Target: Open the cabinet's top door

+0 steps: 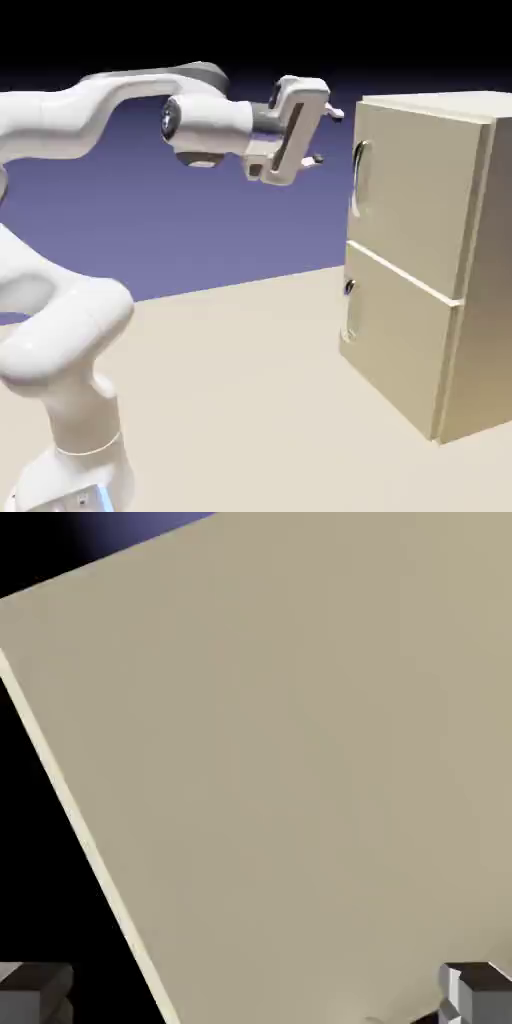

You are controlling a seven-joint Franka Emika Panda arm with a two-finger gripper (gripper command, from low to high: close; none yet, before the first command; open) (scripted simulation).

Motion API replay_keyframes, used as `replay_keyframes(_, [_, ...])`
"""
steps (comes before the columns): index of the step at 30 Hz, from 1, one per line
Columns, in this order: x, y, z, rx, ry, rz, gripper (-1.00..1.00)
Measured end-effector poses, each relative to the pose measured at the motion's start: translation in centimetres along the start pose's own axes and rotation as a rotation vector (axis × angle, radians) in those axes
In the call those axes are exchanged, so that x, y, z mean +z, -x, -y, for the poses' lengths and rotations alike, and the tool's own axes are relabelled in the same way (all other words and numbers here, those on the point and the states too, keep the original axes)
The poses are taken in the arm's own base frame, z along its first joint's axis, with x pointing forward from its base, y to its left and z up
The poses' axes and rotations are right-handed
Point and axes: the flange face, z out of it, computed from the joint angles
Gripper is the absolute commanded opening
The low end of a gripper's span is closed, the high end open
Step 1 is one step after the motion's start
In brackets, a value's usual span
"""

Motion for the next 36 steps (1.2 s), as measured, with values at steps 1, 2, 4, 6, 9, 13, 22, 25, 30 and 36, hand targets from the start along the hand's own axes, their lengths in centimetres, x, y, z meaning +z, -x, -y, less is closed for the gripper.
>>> replay_keyframes(1, [0.2,-0.1,-0.5,0.045,-0.001,0.01,1.0])
replay_keyframes(2, [0.5,-0.3,-1.0,0.09,-0.001,0.019,1.0])
replay_keyframes(4, [1.0,-0.8,-2.1,0.18,0.0,0.037,1.0])
replay_keyframes(6, [1.6,-1.3,-3.1,0.27,0.002,0.054,1.0])
replay_keyframes(9, [2.7,-2.3,-4.7,0.405,0.008,0.076,1.0])
replay_keyframes(13, [4.4,-4.0,-6.9,0.587,0.019,0.099,1.0])
replay_keyframes(22, [8.8,-9.2,-10.9,0.976,0.039,0.129,1.0])
replay_keyframes(25, [10.9,-8.9,-11.0,0.974,0.039,0.129,1.0])
replay_keyframes(30, [13.8,-8.6,-10.8,0.976,0.039,0.129,-1.0])
replay_keyframes(36, [10.5,-9.4,-9.0,0.966,0.157,0.092,-1.0])
